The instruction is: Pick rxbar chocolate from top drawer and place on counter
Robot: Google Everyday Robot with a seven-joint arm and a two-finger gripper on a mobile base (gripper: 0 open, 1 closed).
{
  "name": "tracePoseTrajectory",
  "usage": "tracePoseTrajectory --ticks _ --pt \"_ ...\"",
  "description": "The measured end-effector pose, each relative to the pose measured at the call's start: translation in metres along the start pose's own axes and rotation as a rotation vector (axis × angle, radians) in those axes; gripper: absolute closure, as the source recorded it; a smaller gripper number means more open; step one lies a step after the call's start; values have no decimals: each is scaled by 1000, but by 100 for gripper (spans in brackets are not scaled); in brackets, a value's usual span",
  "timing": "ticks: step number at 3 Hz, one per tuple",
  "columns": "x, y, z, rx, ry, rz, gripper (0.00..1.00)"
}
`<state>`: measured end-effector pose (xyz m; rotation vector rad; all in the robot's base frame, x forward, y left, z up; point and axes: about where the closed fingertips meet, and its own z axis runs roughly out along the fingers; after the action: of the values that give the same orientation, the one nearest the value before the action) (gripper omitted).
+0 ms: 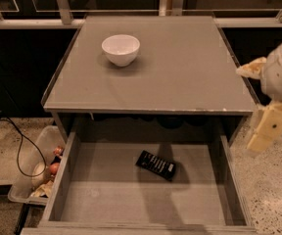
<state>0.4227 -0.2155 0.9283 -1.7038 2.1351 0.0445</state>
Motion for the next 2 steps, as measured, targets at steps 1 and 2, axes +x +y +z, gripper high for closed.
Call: tracePoseTrajectory --ticks 1,2 --pt "20 32 43 -1 -151 31 0" --pt "26 49 90 7 -281 118 0"
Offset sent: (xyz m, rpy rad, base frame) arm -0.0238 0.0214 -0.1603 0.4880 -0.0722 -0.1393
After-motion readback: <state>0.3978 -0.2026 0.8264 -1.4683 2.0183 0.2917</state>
